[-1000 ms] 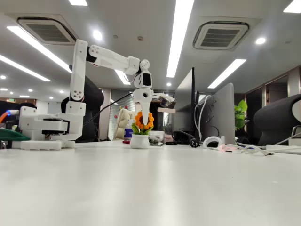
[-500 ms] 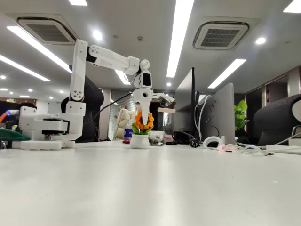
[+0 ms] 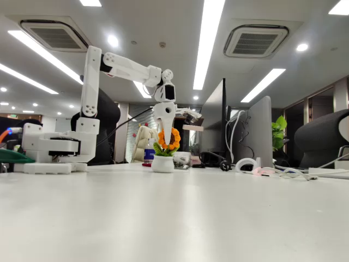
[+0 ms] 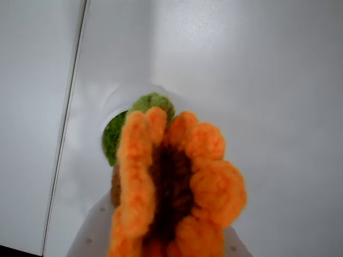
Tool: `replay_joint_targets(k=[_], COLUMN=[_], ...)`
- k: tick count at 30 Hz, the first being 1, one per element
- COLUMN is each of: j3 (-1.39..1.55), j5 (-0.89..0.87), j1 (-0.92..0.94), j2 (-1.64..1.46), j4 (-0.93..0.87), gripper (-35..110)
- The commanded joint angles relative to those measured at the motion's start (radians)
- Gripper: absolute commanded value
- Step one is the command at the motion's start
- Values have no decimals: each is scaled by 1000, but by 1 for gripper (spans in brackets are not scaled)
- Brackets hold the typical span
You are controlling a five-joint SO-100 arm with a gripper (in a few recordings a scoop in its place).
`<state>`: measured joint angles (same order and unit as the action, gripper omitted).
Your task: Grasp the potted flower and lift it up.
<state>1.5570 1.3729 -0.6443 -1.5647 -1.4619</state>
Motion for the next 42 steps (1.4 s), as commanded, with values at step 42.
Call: replay_joint_targets(k=[42], j3=[-21], j5=[310], j1=[448], j2=[-1396], j4=[-262], gripper=[0])
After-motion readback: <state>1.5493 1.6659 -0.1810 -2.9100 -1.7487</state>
